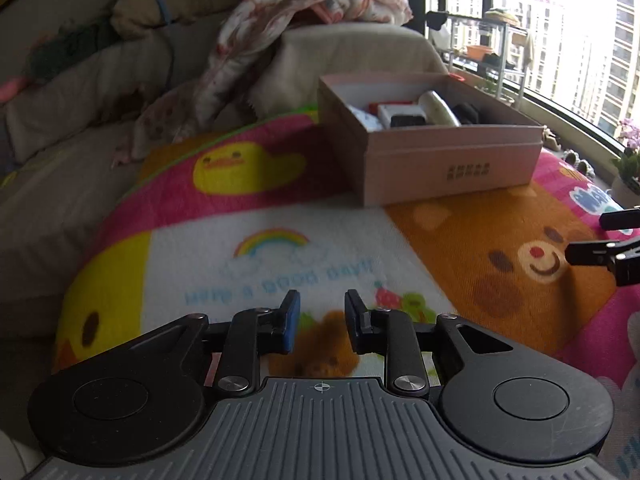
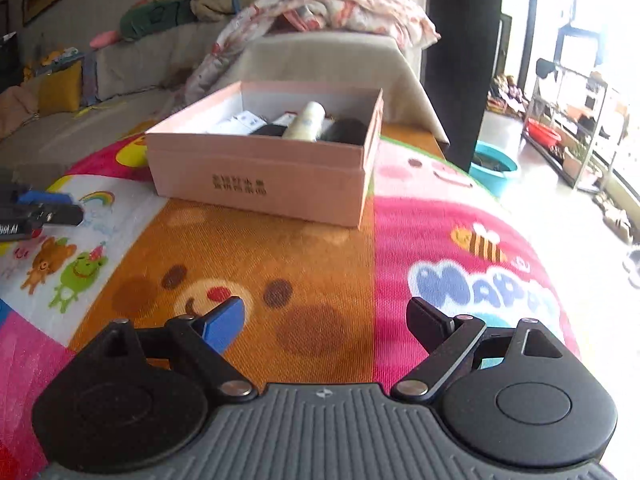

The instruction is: Organize rigid objects

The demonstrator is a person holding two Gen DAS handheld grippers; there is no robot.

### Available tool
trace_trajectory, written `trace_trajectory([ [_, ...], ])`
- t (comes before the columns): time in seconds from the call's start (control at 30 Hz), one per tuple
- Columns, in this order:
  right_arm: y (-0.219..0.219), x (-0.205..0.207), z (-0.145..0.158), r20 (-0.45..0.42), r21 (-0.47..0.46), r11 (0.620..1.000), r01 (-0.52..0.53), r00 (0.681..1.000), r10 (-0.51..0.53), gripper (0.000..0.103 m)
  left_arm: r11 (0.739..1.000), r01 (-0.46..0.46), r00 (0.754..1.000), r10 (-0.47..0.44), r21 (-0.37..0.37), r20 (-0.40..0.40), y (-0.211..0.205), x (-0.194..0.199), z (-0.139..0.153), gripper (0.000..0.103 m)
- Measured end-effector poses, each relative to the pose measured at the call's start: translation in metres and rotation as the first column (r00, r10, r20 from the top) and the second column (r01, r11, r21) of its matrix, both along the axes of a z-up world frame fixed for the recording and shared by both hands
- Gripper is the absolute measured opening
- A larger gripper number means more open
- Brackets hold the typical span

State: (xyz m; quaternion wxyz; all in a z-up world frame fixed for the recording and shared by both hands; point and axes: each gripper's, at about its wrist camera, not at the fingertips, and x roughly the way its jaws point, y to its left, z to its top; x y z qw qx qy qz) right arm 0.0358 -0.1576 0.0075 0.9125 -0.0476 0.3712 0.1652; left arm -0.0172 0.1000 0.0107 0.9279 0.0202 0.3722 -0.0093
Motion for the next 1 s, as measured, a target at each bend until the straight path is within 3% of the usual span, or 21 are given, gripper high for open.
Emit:
trace_trajectory([
  [0.13,0.008,-0.002,-0.004,0.009,-0.009,1.0,0.026,1.0,-0.026,0.091,0.998,-0.046,0.998,0.048,-0.047,0.05,-0.014,-0.01,-0.005,0.03],
  [0.2,0.012,-0.002,-0.007,0.019,-0.032,0.999,0.039,0.999,-0.038,0.096,0.996,-0.052,0.997,0.056,-0.07,0.057,-0.024,-0.009,-0.005,0.055],
  [0.23,0.013,0.0,-0.006,0.016,-0.041,0.998,0.054,0.998,-0.053,0.1,0.998,-0.028,0.998,0.032,-0.059,0.058,-0.034,-0.006,-0.006,0.072],
  [0.27,0.012,0.001,-0.007,0.007,-0.037,0.997,0.062,0.998,-0.062,0.101,0.999,-0.012,0.998,0.015,-0.045,0.056,-0.041,-0.004,-0.007,0.082],
  [0.37,0.009,0.004,-0.008,-0.006,-0.02,0.996,0.092,0.996,-0.092,0.103,0.997,-0.039,0.997,0.043,-0.063,0.064,-0.054,0.003,-0.01,0.089],
  [0.57,0.01,0.003,-0.01,0.038,-0.013,0.994,0.108,0.993,-0.108,0.103,0.993,-0.114,0.99,0.116,-0.03,0.086,-0.074,0.007,-0.014,0.089],
  [1.0,0.014,0.003,-0.012,0.061,-0.004,0.992,0.123,0.991,-0.123,0.103,0.991,-0.131,0.987,0.133,-0.031,0.089,-0.076,0.01,-0.015,0.091],
])
